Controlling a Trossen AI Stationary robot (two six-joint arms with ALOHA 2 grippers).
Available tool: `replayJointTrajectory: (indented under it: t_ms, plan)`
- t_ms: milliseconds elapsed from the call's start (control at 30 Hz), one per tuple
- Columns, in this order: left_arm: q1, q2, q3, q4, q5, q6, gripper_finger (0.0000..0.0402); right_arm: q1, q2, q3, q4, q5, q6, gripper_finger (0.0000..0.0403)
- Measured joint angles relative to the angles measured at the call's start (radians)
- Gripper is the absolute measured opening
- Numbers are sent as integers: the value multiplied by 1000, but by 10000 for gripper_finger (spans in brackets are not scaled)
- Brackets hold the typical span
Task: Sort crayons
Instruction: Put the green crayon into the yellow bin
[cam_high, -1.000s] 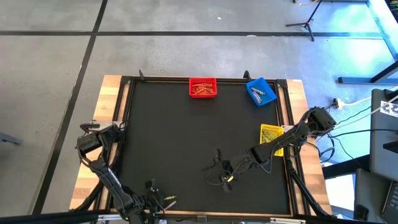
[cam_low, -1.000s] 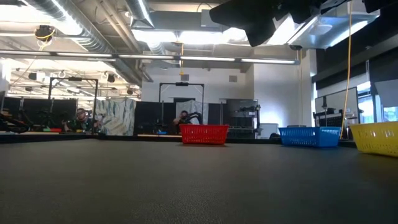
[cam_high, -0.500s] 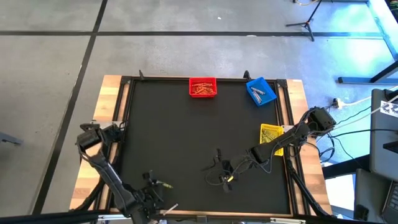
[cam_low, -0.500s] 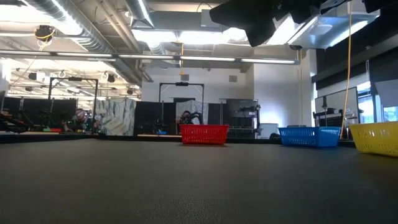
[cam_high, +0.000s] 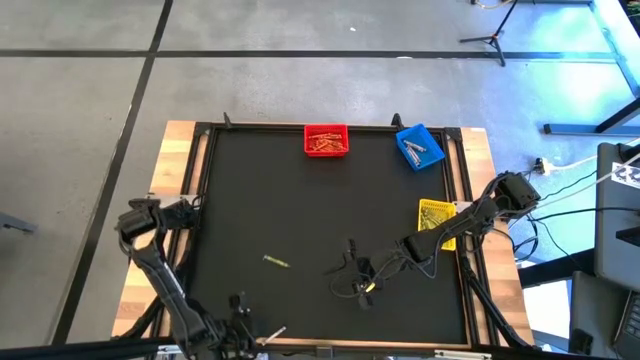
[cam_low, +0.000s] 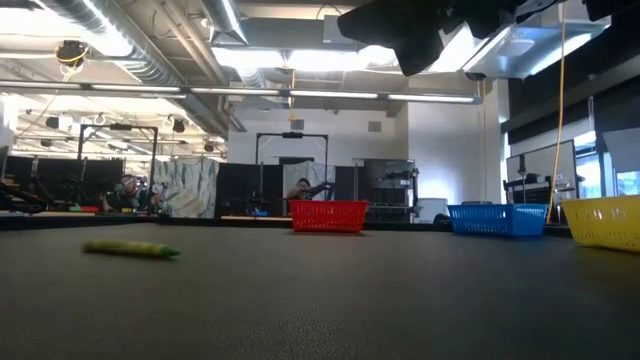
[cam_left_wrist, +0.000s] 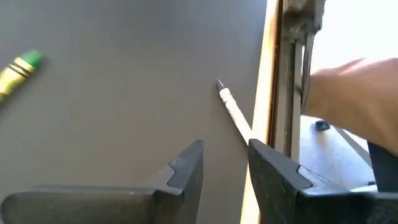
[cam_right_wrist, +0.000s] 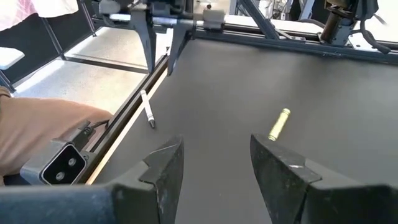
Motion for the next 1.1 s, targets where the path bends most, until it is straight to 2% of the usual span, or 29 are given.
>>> replayJointTrajectory:
  t_ms: [367,533,667,767,867,1000,1100]
  plan:
    - [15,80,-2,15,32,-21,117,0,0,0,-23,1,0,182]
    - [33,66,-2,-35,-71,50,117,0,0,0,-21,1,0,182]
    - [85,51,-2,-159,-148,80,117,0,0,0,-20,22,-1,182]
    - [150,29,-2,-258,-122,96,117,0,0,0,-19,36,0,182]
    - [210,-2,-2,-322,-84,175,117,0,0,0,-20,36,1,182]
    - [266,-83,-18,-355,-85,293,117,0,0,0,-23,36,4,182]
    - [307,-178,-79,-352,-99,342,117,0,0,0,-30,36,10,182]
